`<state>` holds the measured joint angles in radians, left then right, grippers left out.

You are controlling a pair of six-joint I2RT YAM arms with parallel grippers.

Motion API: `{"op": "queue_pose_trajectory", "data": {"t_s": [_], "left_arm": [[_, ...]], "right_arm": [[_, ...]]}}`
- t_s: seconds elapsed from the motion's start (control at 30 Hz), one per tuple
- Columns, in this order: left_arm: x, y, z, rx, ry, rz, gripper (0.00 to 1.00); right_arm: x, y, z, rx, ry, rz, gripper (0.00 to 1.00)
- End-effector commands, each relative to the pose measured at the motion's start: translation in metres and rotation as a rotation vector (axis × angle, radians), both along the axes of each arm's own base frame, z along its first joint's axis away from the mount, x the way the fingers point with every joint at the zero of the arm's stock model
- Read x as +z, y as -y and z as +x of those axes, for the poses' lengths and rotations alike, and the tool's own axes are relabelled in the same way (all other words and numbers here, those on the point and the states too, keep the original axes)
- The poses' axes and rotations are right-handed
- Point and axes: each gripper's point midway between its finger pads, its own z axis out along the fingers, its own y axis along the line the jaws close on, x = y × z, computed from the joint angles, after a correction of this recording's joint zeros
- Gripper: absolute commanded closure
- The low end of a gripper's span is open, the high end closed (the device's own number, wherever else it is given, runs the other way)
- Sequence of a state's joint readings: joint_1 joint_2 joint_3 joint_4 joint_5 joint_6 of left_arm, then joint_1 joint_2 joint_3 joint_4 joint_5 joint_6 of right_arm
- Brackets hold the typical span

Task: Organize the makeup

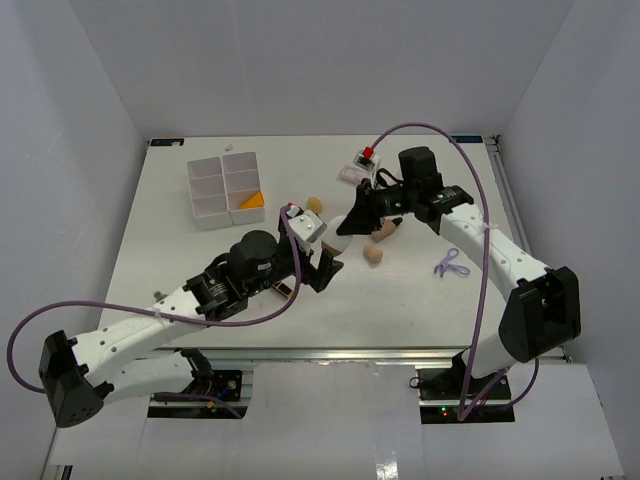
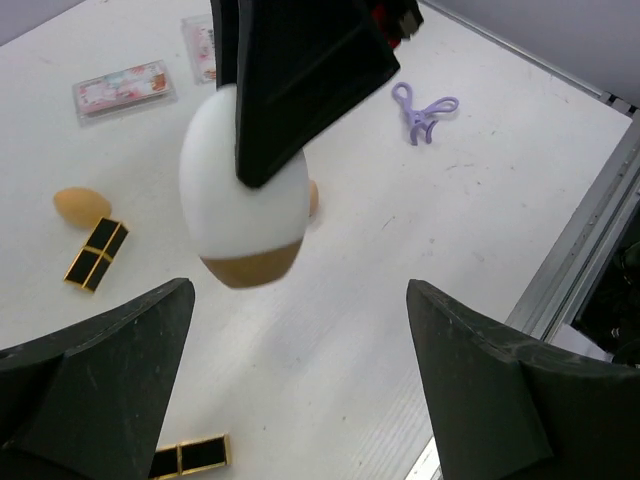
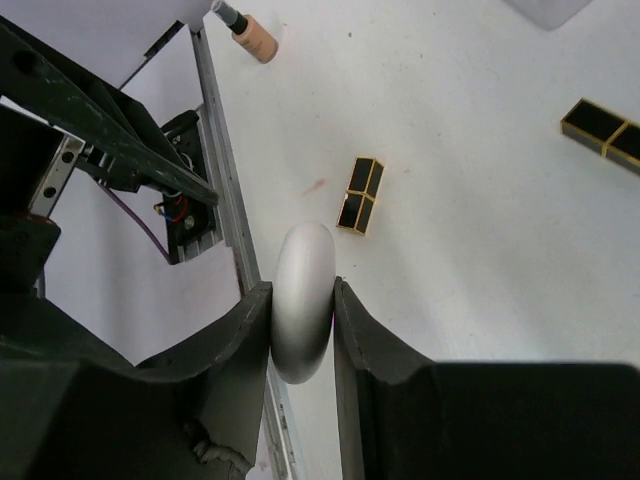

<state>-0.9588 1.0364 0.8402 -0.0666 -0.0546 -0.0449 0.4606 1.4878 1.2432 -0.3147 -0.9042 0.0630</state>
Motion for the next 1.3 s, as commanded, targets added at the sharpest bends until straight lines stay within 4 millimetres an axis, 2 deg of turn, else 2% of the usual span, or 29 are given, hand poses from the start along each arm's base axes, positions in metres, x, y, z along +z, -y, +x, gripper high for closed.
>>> {"op": "queue_pose_trajectory", "data": {"t_s": [0.0,0.1,0.17,0.23,0.3,0.4,0.57,0.63,0.73,0.97,1.27], "left_arm": [[-0.010,-0.044,-0.006,0.153,-0.092,0.047,0.02],[0.004,-0.069,-0.009,0.276,-0.155,-0.008,0.02],[0.007,-0.081,-0.016,0.314,-0.205,-0.026,0.02],[0.014,-0.089,-0.025,0.343,-0.268,-0.094,0.02],[0.020,-0.099,-0.034,0.369,-0.314,-0.144,0.02],[0.033,-0.117,-0.045,0.423,-0.374,-0.241,0.02],[0.058,-0.146,-0.065,0.454,-0.410,-0.406,0.02],[0.061,-0.155,-0.070,0.462,-0.419,-0.448,0.02],[0.058,-0.160,-0.075,0.473,-0.445,-0.466,0.02],[0.050,-0.163,-0.074,0.498,-0.458,-0.439,0.02],[0.048,-0.163,-0.075,0.495,-0.458,-0.443,0.02]], "right_arm": [[0.027,-0.014,0.015,0.116,0.179,0.044,0.92],[0.042,-0.030,0.031,0.148,0.335,0.014,0.92],[0.038,-0.046,0.044,0.181,0.421,-0.033,0.92],[0.048,-0.069,0.058,0.210,0.567,-0.070,0.92],[0.041,-0.091,0.072,0.231,0.637,-0.104,0.92],[0.046,-0.127,0.094,0.250,0.777,-0.142,0.92],[0.045,-0.182,0.118,0.254,0.931,-0.123,0.92],[0.043,-0.198,0.127,0.228,0.970,-0.107,0.92],[0.034,-0.215,0.138,0.197,0.997,-0.088,0.92],[0.009,-0.241,0.159,0.158,1.080,-0.083,0.92],[-0.010,-0.258,0.164,0.152,1.106,-0.064,0.92]]}}
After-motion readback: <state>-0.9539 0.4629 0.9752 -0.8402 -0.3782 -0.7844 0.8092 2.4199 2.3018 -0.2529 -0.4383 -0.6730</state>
